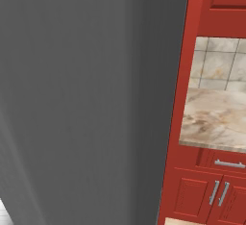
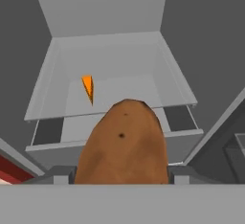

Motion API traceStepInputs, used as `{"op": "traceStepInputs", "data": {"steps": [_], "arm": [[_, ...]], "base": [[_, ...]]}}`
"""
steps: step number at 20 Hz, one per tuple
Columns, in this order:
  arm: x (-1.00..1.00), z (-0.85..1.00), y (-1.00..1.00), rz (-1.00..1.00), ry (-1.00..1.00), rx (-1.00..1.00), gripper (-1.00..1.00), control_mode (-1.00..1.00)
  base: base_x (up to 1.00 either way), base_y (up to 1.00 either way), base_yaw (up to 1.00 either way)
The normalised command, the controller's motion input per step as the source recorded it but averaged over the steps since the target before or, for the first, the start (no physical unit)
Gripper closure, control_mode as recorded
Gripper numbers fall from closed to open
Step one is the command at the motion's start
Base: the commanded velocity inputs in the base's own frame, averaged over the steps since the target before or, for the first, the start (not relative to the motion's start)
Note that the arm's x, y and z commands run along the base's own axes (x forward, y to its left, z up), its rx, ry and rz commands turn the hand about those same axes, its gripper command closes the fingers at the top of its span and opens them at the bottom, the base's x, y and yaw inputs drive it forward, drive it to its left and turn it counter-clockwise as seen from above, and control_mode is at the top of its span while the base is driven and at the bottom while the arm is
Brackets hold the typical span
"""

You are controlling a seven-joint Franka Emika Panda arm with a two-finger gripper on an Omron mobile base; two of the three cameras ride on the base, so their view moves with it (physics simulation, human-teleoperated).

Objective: Pick potato from the fridge and place it on the plate on the counter.

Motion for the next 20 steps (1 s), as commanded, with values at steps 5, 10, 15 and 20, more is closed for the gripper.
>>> {"op": "traceStepInputs", "data": {"steps": [5, 10, 15, 20], "arm": [[-0.09, -0.45, 0.00, 0.00, 0.00, -0.01, 1.00, -1.00], [0.00, -0.03, 0.00, 0.00, -0.02, 0.00, 1.00, -1.00], [0.00, 0.00, 0.00, 0.00, -0.07, 0.00, 1.00, -1.00], [0.00, 0.02, 0.00, 0.00, -0.07, 0.00, 1.00, -1.00]], "base": [[0.00, 0.00, 0.00], [0.00, 0.00, 0.00], [0.00, 0.00, 0.00], [0.00, 0.00, 0.00]]}}
